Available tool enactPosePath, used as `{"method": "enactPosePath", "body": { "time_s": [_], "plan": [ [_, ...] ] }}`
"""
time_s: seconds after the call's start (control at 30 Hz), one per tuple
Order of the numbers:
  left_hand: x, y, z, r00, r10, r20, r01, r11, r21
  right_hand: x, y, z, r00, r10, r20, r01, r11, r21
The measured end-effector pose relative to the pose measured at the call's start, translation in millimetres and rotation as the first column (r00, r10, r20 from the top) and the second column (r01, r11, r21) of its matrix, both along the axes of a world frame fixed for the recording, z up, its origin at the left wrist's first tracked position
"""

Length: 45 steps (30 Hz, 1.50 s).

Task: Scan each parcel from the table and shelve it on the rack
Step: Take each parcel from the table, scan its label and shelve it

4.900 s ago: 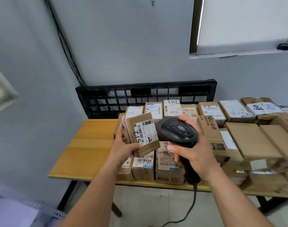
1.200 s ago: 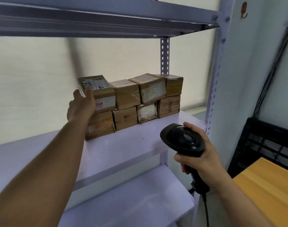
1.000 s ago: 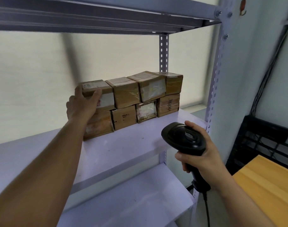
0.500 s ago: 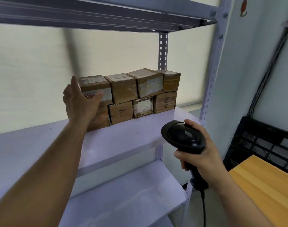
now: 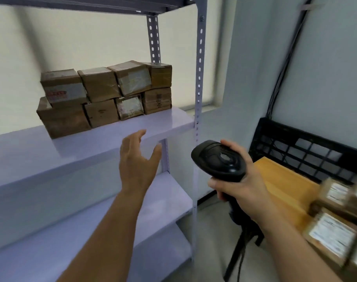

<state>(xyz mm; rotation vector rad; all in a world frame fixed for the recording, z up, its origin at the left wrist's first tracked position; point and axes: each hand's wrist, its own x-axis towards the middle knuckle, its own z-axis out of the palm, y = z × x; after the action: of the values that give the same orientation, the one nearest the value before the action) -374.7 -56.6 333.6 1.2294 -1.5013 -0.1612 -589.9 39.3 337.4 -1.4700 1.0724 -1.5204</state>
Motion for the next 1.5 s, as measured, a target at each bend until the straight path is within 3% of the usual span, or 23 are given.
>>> {"method": "enactPosePath", "body": {
  "time_s": [0.43,0.93,1.13,1.37,1.5],
  "plan": [
    [-196,109,-73,0.877,-0.434,0.207,0.364,0.88,0.306,-133,146,-45,0.964,-0.265,-0.006,0.265,0.964,0.034],
    [-335,197,-101,0.7,-0.69,0.184,0.559,0.69,0.46,-242,255,-70,0.835,-0.55,0.014,0.547,0.832,0.095],
    [-390,212,-99,0.554,-0.812,0.182,0.651,0.559,0.513,-269,279,-75,0.759,-0.651,0.014,0.645,0.754,0.124],
    [-469,241,-94,0.323,-0.916,0.236,0.765,0.4,0.504,-291,314,-74,0.63,-0.776,-0.032,0.771,0.62,0.146],
    [-507,257,-95,0.213,-0.945,0.248,0.745,0.322,0.584,-303,331,-78,0.557,-0.831,-0.014,0.821,0.548,0.16]
  ]
}}
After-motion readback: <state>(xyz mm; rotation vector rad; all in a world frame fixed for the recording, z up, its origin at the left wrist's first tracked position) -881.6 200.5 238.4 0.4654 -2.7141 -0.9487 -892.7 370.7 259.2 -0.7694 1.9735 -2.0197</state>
